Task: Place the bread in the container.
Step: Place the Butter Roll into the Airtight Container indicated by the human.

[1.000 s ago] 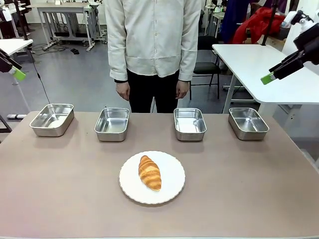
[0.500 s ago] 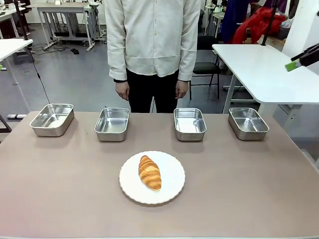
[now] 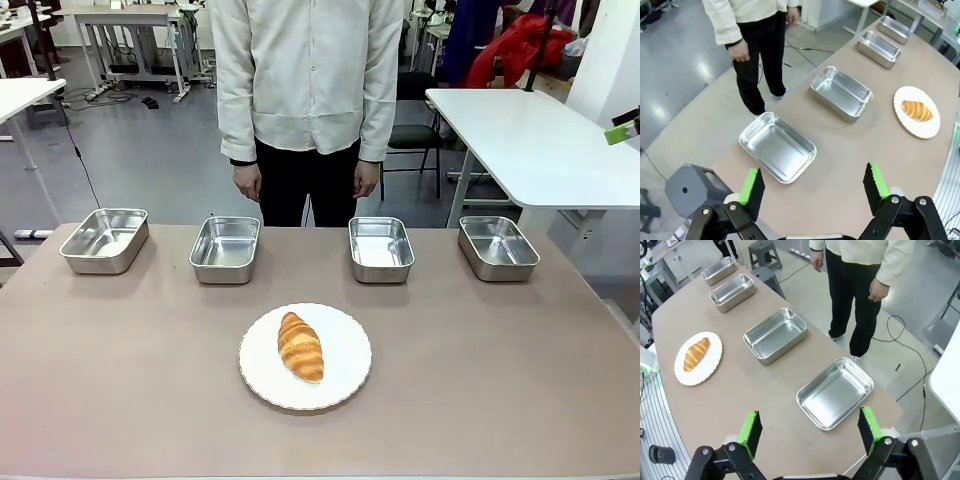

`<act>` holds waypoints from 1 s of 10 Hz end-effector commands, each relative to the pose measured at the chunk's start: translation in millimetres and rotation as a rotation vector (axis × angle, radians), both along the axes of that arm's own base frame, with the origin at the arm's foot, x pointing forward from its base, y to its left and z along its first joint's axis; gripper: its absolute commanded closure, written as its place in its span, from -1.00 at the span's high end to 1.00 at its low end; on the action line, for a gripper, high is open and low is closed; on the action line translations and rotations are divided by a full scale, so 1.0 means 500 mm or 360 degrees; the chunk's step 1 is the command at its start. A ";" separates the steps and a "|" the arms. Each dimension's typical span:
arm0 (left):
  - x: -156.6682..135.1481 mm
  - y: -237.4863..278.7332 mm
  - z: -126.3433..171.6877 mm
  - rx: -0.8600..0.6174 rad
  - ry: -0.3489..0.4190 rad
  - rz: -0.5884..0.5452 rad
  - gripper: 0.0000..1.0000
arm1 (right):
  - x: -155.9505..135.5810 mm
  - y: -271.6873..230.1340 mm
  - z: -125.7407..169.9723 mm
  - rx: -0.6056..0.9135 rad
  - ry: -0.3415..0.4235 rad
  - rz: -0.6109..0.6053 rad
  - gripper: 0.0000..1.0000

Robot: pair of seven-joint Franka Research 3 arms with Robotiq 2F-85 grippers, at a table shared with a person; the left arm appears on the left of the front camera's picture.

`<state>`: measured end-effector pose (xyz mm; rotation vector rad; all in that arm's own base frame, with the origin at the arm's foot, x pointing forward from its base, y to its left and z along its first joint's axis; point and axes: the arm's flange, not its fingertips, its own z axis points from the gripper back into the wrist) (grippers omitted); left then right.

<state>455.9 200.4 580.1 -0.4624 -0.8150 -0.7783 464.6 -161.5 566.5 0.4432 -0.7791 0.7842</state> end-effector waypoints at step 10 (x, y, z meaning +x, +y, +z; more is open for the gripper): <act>-0.003 -0.056 -0.003 -0.0025 0.0037 0.0156 1.00 | 0.008 -0.002 0.003 0.0024 0.0000 0.0005 1.00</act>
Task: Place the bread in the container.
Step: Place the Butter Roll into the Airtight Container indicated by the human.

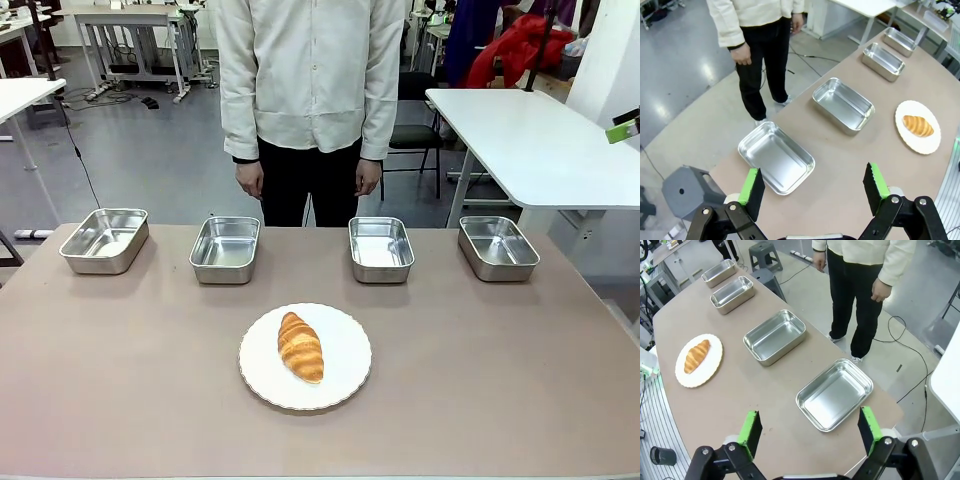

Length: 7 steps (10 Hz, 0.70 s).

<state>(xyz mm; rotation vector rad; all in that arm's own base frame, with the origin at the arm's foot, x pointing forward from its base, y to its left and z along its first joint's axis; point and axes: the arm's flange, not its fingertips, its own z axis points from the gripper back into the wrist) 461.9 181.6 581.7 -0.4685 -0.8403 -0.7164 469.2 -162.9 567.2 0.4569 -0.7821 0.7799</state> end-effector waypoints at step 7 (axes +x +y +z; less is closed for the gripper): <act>-0.003 0.008 -0.001 -0.0012 -0.0011 -0.0035 1.00 | -0.001 0.001 0.002 0.0003 -0.0004 0.0003 1.00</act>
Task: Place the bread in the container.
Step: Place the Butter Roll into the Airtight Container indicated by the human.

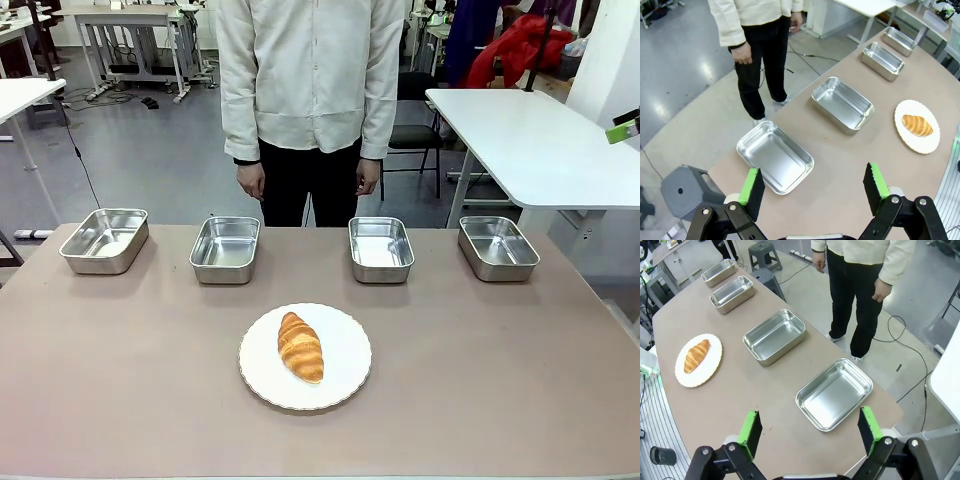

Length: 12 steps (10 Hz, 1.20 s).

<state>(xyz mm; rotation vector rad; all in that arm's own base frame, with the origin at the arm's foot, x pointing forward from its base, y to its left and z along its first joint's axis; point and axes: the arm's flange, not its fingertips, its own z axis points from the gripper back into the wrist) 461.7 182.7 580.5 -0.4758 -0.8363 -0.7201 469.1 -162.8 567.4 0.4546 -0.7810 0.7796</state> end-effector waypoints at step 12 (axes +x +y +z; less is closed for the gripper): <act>-0.003 0.006 0.001 -0.0008 -0.0017 -0.0024 1.00 | 0.000 0.001 0.001 0.0006 -0.0005 0.0004 1.00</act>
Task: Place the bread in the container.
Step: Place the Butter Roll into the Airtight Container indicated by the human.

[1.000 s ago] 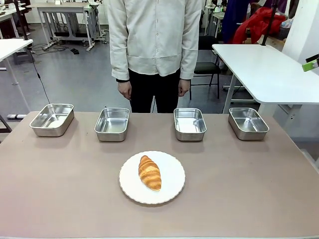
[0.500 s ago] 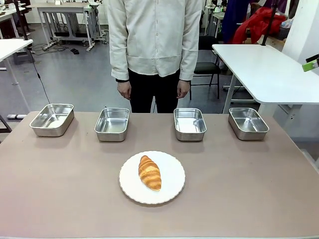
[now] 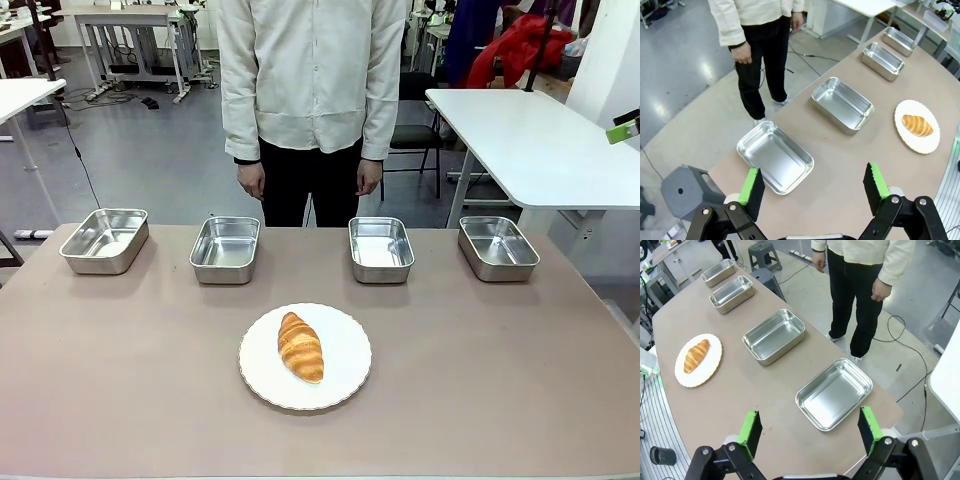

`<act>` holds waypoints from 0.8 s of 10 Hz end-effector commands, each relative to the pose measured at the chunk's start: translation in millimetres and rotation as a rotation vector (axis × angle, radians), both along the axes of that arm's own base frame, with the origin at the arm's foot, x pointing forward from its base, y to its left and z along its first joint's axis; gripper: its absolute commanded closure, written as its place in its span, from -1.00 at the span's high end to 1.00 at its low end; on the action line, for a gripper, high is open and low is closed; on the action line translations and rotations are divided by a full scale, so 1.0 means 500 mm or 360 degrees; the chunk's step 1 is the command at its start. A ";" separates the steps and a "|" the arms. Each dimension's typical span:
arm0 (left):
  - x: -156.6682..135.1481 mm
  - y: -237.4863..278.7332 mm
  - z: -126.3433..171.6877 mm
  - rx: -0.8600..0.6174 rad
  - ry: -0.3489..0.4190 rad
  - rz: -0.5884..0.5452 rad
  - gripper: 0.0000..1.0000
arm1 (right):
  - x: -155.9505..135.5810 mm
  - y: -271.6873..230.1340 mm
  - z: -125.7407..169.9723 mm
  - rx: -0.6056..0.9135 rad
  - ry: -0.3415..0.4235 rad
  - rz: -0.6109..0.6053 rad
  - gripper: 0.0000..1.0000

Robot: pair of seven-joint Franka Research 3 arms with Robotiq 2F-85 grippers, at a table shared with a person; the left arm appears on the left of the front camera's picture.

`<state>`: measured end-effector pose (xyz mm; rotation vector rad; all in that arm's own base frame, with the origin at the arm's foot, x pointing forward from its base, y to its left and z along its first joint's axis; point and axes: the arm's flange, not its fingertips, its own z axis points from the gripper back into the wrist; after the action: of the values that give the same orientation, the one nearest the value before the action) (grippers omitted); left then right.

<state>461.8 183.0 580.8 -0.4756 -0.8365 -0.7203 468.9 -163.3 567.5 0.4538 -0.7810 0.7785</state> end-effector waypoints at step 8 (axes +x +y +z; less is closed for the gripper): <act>-0.003 0.006 0.001 -0.0008 -0.0017 -0.0024 1.00 | 0.000 0.002 0.001 0.0007 -0.0005 0.0006 1.00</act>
<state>461.7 183.1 580.8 -0.4755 -0.8365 -0.7201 468.9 -163.3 567.5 0.4538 -0.7810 0.7785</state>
